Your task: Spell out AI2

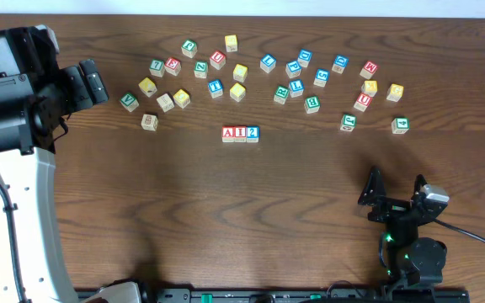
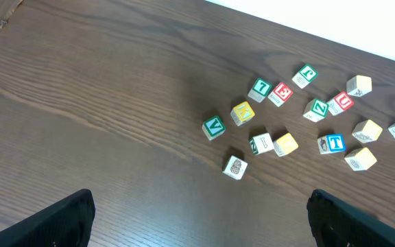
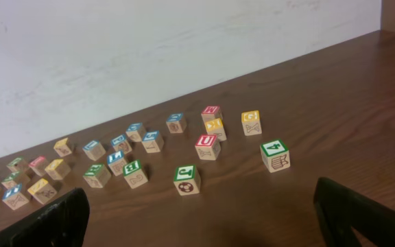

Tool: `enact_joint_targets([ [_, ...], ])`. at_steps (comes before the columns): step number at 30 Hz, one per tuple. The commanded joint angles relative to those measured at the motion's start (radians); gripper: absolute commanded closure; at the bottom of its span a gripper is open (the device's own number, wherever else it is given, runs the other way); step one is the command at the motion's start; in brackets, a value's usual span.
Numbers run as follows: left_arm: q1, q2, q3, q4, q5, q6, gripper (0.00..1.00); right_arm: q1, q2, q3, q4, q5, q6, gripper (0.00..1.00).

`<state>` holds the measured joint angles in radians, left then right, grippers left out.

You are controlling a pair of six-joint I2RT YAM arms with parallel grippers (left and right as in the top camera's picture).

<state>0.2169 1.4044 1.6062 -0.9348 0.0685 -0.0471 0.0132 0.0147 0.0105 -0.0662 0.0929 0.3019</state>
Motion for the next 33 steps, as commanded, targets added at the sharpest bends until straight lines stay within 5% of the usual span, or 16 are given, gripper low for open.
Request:
enact_joint_targets([
  [1, 0.000, -0.023, 0.011, -0.005, -0.010, 0.017, 0.02, -0.005, -0.009, -0.005, 0.000, -0.007, -0.012, 0.01],
  [7, -0.009, -0.214, -0.193, 0.151, -0.009, 0.018, 0.03, -0.005, -0.009, -0.005, 0.000, -0.007, -0.012, 0.01],
  [20, -0.011, -0.806, -1.046, 0.769, -0.009, 0.029, 0.02, -0.005, -0.009, -0.005, 0.000, -0.007, -0.012, 0.01],
  [33, -0.063, -1.233, -1.449, 0.881, -0.009, 0.197, 0.02, -0.005, -0.009, -0.005, 0.000, -0.007, -0.012, 0.01],
])
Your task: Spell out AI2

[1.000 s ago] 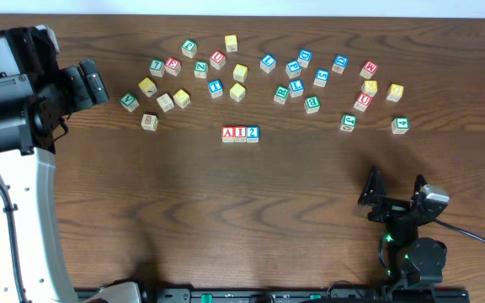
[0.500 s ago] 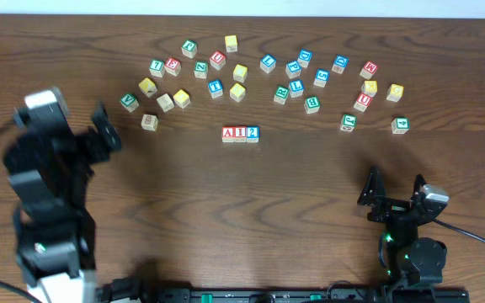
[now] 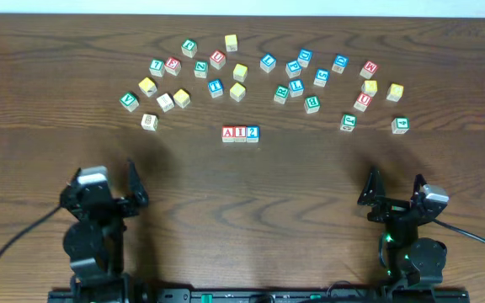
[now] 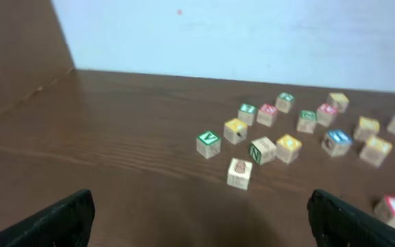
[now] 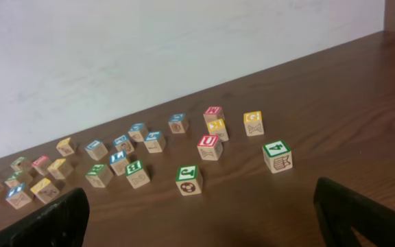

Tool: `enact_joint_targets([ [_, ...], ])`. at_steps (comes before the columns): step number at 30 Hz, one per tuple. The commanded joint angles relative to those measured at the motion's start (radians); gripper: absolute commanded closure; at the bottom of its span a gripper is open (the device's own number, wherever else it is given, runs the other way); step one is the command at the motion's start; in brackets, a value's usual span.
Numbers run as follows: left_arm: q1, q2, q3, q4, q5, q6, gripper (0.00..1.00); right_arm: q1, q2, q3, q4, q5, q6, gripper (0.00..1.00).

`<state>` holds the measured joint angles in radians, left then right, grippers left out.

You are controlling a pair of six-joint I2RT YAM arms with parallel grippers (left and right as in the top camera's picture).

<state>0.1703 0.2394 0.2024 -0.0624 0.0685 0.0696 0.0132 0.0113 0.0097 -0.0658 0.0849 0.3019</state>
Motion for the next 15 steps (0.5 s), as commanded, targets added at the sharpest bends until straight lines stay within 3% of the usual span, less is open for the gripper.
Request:
enact_joint_targets([
  [1, -0.016, -0.087, -0.059, 0.008, -0.009, 0.080, 0.02, -0.005, -0.006, -0.004, -0.001, 0.001, -0.012, 0.01],
  [15, -0.016, -0.238, -0.198, -0.003, -0.010, 0.080, 0.02, -0.005, -0.006, -0.004, -0.001, 0.001, -0.012, 0.01],
])
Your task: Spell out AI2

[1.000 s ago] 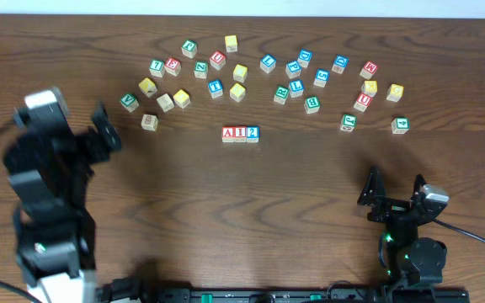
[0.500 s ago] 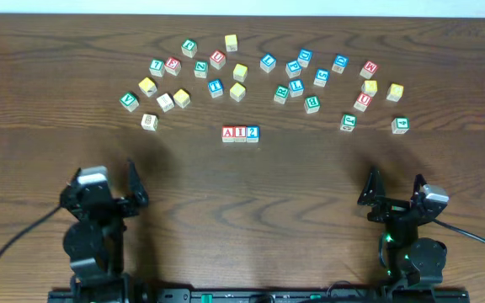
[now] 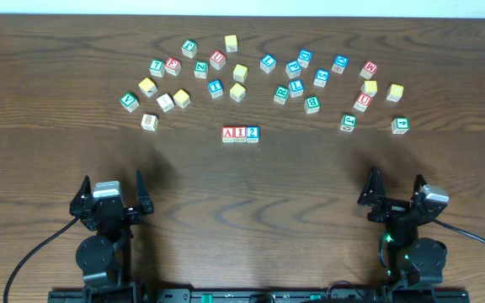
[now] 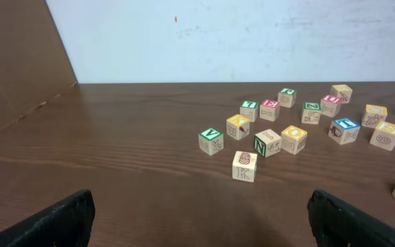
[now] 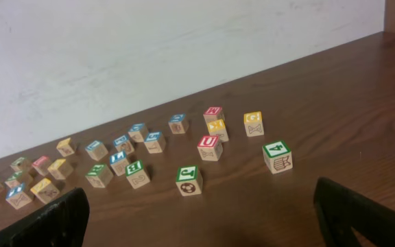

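Observation:
Three blocks stand side by side mid-table, reading A (image 3: 228, 133), I (image 3: 240, 133), 2 (image 3: 252, 133). My left gripper (image 3: 111, 192) rests open near the front left edge, well short of them, with nothing between its fingers (image 4: 53, 219). My right gripper (image 3: 395, 188) rests open near the front right edge, also with nothing held; its fingers (image 5: 362, 213) frame bare wood. Only the edge of the A block shows in the left wrist view.
Several loose letter blocks lie scattered across the far half of the table (image 3: 242, 210), from a V block (image 3: 129, 102) at left to a 4 block (image 3: 400, 124) at right. A white wall (image 4: 252, 34) backs the table.
The left arm has settled lower at the front left, its wrist camera now level with the table. The right arm and all blocks are unchanged.
The left arm was raised over the far left of the table, looking down on the loose blocks, with A, I, 2 in a row. It then stood at the front left edge, and now rests there squarely. The right arm stayed parked.

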Tool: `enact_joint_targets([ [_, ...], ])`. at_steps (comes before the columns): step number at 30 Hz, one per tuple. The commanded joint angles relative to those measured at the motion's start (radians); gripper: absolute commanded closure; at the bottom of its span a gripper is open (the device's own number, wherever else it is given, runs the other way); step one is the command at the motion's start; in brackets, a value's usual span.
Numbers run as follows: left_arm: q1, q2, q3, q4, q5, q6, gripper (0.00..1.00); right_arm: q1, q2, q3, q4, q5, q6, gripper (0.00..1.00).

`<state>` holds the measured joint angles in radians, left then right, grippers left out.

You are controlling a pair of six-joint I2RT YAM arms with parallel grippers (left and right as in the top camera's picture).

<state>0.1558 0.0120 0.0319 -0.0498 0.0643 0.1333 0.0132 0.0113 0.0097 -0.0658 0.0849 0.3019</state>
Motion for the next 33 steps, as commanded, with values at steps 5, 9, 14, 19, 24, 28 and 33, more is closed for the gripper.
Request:
enact_joint_targets([
  [5, -0.002, -0.011, -0.028, -0.017, -0.005, -0.031, 0.03, -0.005, -0.006, -0.004, -0.001, 0.001, -0.012, 0.01],
  [9, -0.002, -0.011, -0.028, -0.016, -0.005, -0.064, 0.02, -0.005, -0.006, -0.004, -0.001, 0.001, -0.012, 0.01],
  [14, -0.002, -0.011, -0.028, -0.016, -0.005, -0.064, 0.02, -0.005, -0.006, -0.004, -0.001, 0.001, -0.012, 0.01],
  [19, -0.002, -0.008, -0.028, -0.016, -0.005, -0.064, 0.02, -0.005, -0.006, -0.004, -0.001, 0.001, -0.012, 0.01],
  [24, -0.002, -0.008, -0.028, -0.016, -0.005, -0.064, 0.02, -0.005, -0.006, -0.004, -0.001, 0.001, -0.012, 0.01],
  [28, -0.002, -0.008, -0.028, -0.016, -0.005, -0.064, 0.02, -0.005, -0.006, -0.004, -0.001, 0.001, -0.012, 0.01],
  [33, -0.002, -0.008, -0.028, -0.016, -0.005, -0.064, 0.02, -0.005, -0.006, -0.004, -0.001, 0.001, -0.012, 0.01],
])
